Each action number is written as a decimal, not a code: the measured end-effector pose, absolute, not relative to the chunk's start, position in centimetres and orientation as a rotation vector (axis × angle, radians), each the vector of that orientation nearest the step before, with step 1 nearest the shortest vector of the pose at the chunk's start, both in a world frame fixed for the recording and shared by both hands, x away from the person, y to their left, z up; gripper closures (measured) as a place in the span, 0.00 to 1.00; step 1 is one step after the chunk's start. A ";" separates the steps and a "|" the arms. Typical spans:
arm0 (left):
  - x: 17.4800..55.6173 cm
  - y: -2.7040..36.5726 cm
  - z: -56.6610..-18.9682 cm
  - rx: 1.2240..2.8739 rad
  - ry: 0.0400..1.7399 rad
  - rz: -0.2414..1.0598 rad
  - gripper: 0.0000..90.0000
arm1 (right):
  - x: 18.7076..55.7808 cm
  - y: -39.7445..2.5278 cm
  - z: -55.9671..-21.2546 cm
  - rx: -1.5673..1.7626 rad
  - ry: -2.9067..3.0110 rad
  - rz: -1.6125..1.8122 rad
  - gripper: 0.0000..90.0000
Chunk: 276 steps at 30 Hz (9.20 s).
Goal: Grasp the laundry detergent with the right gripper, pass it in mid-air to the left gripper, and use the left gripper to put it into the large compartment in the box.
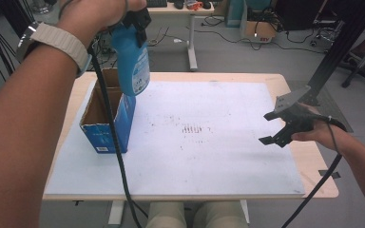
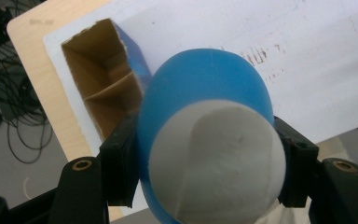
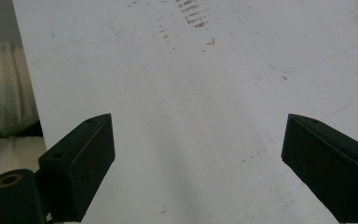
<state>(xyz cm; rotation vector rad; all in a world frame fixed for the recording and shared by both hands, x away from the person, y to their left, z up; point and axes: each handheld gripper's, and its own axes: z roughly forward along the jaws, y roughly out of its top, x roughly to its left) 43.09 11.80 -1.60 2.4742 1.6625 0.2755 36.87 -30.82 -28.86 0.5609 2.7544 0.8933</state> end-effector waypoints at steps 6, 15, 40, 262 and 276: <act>43.5 13.6 -1.7 2.421 1.792 0.307 0.42 | 37.0 -31.2 -28.8 0.590 2.747 0.888 0.11; 44.0 16.9 -2.6 2.273 1.960 0.298 0.42 | 37.1 -31.6 -28.8 0.620 2.718 0.891 0.11; 45.6 20.6 -9.2 2.178 2.111 0.317 0.42 | 37.1 -32.5 -29.6 0.643 2.674 0.876 0.10; 45.8 22.1 -26.3 2.208 2.111 0.359 0.41 | 36.5 -33.0 -30.5 0.742 2.651 0.887 0.09; 45.7 22.5 -26.3 2.190 2.083 0.338 0.31 | 36.6 -32.7 -30.7 0.735 2.666 0.878 0.09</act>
